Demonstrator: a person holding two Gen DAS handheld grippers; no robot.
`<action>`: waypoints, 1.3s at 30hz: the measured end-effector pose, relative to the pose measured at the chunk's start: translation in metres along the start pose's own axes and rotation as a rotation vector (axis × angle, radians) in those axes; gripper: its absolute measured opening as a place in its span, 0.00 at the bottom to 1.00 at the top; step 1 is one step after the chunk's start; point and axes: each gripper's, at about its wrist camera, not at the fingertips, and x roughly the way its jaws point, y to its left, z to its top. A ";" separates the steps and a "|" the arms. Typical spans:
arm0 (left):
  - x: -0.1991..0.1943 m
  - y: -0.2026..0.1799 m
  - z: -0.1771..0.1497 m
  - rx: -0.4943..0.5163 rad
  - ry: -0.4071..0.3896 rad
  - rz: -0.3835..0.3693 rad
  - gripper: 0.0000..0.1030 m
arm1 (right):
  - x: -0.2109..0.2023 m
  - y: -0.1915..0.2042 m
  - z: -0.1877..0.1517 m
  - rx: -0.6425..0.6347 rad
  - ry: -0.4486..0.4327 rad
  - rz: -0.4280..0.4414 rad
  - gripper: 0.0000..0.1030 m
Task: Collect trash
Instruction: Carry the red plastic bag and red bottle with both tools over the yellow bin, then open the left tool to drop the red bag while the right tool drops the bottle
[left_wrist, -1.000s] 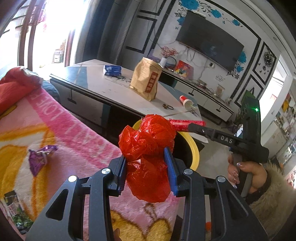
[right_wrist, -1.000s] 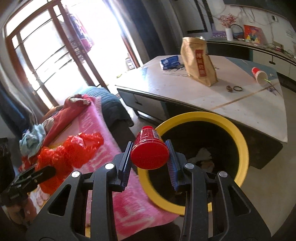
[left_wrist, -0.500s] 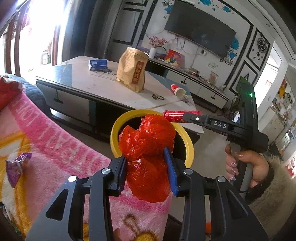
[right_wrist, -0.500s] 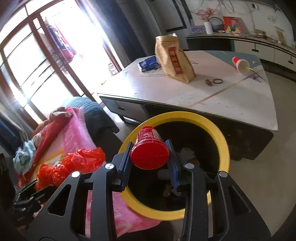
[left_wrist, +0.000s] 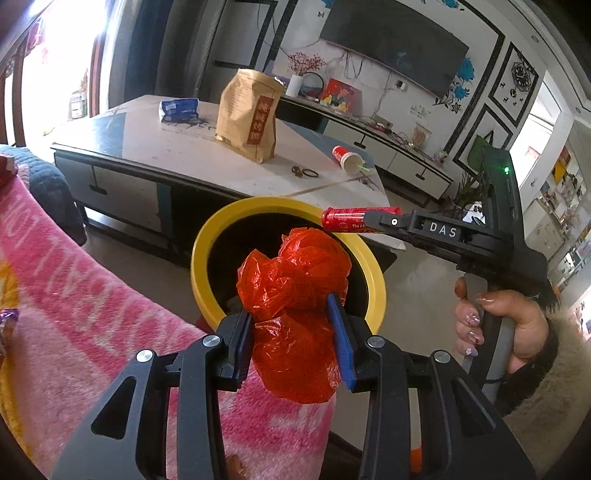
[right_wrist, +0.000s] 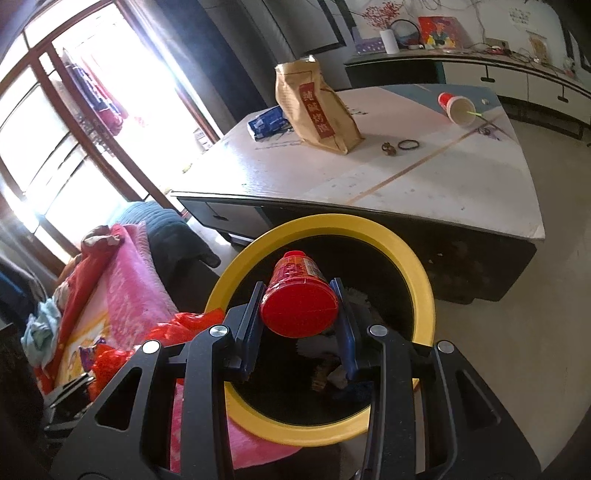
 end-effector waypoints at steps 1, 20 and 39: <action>0.004 0.000 0.001 0.001 0.006 -0.002 0.34 | 0.001 -0.001 0.000 0.002 0.000 -0.004 0.27; 0.060 0.004 0.003 -0.009 0.084 -0.029 0.34 | 0.011 -0.013 -0.002 0.023 0.023 -0.031 0.27; 0.074 0.004 0.002 -0.035 0.097 -0.028 0.58 | 0.009 -0.020 0.000 0.061 0.011 -0.029 0.41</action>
